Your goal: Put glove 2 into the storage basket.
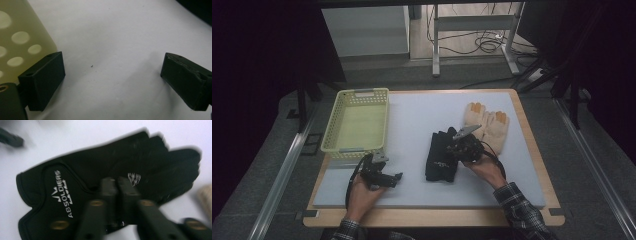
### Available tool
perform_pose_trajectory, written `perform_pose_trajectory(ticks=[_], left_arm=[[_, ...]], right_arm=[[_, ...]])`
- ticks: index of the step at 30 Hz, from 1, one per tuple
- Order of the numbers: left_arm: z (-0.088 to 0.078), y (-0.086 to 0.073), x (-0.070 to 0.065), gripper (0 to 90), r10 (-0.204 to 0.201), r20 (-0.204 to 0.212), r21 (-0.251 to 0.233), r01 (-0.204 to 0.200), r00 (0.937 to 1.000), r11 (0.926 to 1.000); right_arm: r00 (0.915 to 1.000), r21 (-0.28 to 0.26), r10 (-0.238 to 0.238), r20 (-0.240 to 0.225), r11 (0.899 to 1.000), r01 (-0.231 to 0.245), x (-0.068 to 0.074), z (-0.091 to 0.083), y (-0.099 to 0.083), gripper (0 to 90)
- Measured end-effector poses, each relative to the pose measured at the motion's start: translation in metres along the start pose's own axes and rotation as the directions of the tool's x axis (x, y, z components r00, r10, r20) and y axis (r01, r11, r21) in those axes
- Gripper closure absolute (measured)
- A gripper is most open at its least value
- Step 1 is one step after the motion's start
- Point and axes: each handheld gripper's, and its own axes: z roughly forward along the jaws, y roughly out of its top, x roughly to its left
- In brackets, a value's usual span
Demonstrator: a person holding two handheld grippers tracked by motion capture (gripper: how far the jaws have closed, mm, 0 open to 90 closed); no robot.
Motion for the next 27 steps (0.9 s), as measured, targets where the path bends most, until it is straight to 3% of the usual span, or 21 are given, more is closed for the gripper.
perform_pose_trajectory(ticks=[3,5,9,14,23,27], left_arm=[[0.000,0.000,0.000,5.6,0.000,0.000,0.000,0.000,1.0000,1.0000],[0.000,0.000,0.000,5.6,-0.001,0.000,-0.001,0.001,1.0000,1.0000],[0.000,0.000,0.000,5.6,-0.002,-0.001,-0.002,0.002,1.0000,1.0000],[0.000,0.000,0.000,5.6,-0.001,-0.001,-0.001,0.001,1.0000,1.0000],[0.000,0.000,0.000,5.6,0.000,-0.002,0.001,0.000,1.0000,1.0000],[0.000,0.000,0.000,5.6,0.000,-0.002,0.001,0.000,1.0000,1.0000]], right_arm=[[0.9998,-0.012,0.014,0.014,1.000,-0.014,-0.001,-0.004,-0.005,59.0],[0.9993,-0.033,0.030,0.023,0.999,-0.029,-0.003,-0.011,-0.005,57.9],[0.9979,-0.056,0.057,0.030,0.997,-0.056,-0.008,-0.024,-0.009,70.1],[0.9971,-0.073,0.076,-0.003,0.994,-0.076,-0.004,-0.030,-0.026,81.0],[0.9948,-0.102,0.096,-0.035,0.990,-0.099,0.005,-0.026,-0.041,71.7],[0.9976,-0.088,0.068,-0.015,0.994,-0.069,0.011,-0.027,-0.046,73.8]])
